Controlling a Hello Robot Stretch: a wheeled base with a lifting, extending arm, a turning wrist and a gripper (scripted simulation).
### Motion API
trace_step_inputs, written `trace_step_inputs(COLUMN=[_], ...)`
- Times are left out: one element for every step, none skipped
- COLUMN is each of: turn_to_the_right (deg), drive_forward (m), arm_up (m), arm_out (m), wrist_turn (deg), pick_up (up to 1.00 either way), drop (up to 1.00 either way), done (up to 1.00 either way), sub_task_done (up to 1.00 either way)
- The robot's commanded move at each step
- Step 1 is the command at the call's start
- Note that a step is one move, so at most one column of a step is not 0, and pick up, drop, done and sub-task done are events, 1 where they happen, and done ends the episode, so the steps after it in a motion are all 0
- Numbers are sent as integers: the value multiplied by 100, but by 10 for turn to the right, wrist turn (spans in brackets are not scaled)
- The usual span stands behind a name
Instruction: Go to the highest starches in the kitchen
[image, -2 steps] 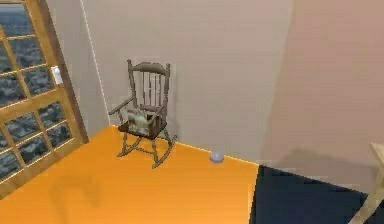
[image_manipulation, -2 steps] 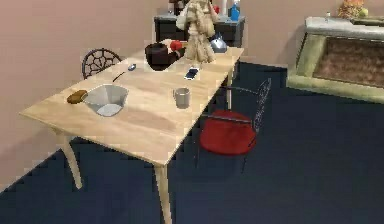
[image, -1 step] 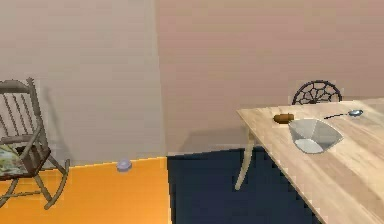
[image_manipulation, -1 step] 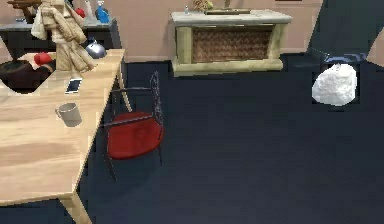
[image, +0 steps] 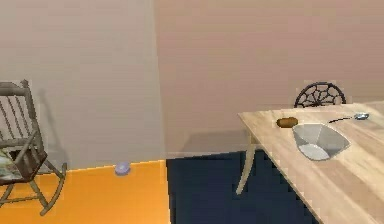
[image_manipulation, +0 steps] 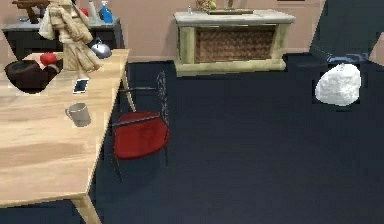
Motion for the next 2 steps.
trace_step_inputs(turn_to_the_right=[-60,0], drive_forward=[0,25], arm_up=[0,0], arm_out=[0,0], wrist_turn=[0,0], pick_up=[0,0], drop=[0,0], done=[0,0], sub_task_done=[0,0])
